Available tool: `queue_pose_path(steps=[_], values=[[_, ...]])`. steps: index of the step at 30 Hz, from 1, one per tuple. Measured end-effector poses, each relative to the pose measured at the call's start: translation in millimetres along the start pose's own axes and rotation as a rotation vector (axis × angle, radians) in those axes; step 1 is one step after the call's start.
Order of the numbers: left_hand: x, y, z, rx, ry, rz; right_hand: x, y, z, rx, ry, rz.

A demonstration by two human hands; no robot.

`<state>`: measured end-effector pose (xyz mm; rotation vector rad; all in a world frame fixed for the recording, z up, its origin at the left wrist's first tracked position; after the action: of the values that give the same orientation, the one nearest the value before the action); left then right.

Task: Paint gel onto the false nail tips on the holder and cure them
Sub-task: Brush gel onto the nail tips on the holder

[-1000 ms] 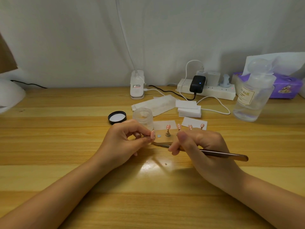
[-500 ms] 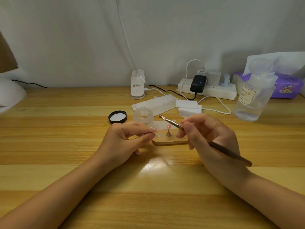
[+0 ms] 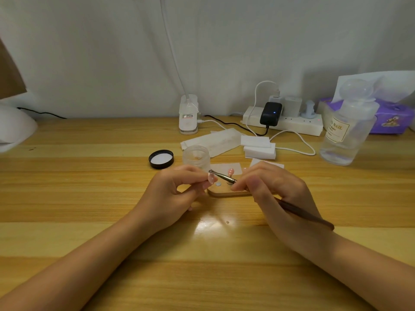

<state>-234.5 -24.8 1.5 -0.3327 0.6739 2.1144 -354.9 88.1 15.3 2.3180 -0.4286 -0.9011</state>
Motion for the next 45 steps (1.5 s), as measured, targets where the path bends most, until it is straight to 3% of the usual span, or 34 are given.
queue_pose_path(steps=[10,20,26,31,34,38,45], values=[[-0.2,0.6,-1.8,-0.002,0.048,0.009,-4.8,-4.4,-0.9,-0.060,0.075,0.091],[-1.4,1.3,1.7,0.016,0.137,0.018,-2.4,-5.4,-1.5,-0.090,0.024,0.059],[-5.0,1.8,2.9,-0.028,0.025,0.082,-23.8,2.5,-11.7,-0.177,-0.076,0.135],[-3.7,5.1,3.5,-0.073,-0.061,0.118,-56.1,15.5,6.0,-0.003,-0.260,0.184],[0.8,8.6,5.4,-0.050,-0.057,0.119,-71.8,20.2,13.7,-0.002,-0.400,0.089],[4.8,10.6,4.8,-0.026,-0.011,0.102,-81.6,18.8,28.2,-0.056,-0.786,-0.103],[7.9,8.5,4.4,-0.021,0.135,0.122,-74.5,7.7,42.5,-0.015,-0.841,-0.314]])
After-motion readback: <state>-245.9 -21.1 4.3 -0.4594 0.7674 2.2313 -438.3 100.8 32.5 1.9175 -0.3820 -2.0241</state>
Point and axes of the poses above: each hand's wrist, its own y-axis towards the middle knuckle, its own x-axis out of the palm, z = x × y, the point moved 5 cm from there along y, towards the middle knuckle, and after that the axes turned 7 degrees about -z, right-handed, at the moved point
